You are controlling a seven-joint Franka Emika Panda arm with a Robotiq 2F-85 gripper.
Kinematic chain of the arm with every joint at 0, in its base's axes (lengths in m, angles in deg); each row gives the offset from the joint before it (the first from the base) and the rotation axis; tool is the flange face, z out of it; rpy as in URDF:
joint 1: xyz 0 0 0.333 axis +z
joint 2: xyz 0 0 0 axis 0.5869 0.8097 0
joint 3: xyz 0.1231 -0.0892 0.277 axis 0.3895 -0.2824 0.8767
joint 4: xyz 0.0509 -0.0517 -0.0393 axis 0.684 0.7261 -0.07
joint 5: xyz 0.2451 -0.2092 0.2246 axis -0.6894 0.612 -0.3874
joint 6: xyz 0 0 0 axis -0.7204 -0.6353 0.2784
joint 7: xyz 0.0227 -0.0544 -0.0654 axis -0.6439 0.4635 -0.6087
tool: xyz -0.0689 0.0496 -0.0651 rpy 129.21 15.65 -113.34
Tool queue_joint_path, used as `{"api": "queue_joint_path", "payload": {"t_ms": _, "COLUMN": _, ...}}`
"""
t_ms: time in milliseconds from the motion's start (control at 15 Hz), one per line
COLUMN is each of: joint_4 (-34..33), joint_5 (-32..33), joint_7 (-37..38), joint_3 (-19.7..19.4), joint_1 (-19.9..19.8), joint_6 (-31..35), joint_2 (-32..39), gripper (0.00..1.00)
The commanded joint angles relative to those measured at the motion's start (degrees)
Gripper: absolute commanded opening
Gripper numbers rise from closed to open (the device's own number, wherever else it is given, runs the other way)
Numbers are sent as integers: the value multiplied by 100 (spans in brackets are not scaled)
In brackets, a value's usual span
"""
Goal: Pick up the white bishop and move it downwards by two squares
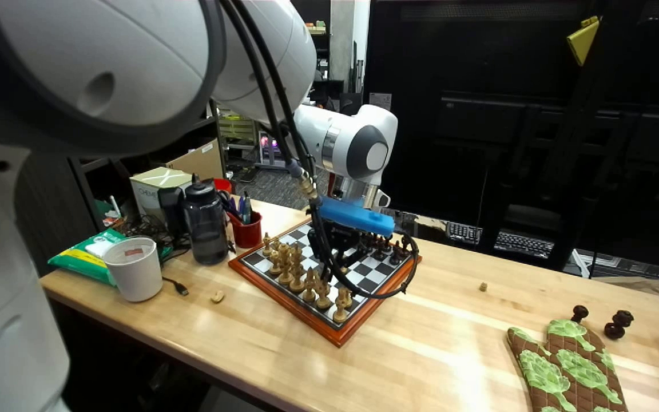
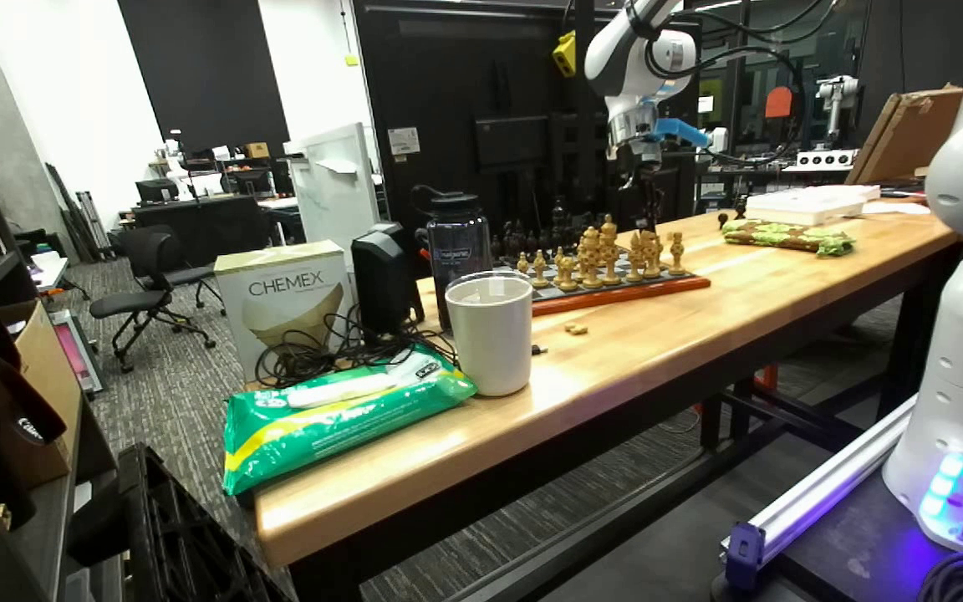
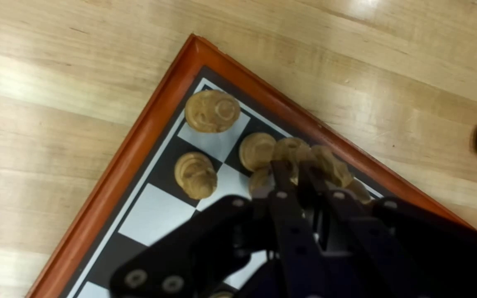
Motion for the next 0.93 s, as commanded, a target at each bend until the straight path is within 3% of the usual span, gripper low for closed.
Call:
{"api": "queue_joint_path", "payload": {"t_ms": 0, "joint_4": 39, "joint_5": 58, "joint_7": -35, "joint_3": -3, "joint_1": -2, "joint_6": 6, "joint_2": -110, "gripper": 3}}
{"api": "queue_joint_path", "payload": {"t_ms": 867, "joint_4": -160, "joint_5": 61, "joint_7": -102, "joint_3": -21, "joint_1": -31, "joint_6": -13, "joint_2": 33, "gripper": 3}}
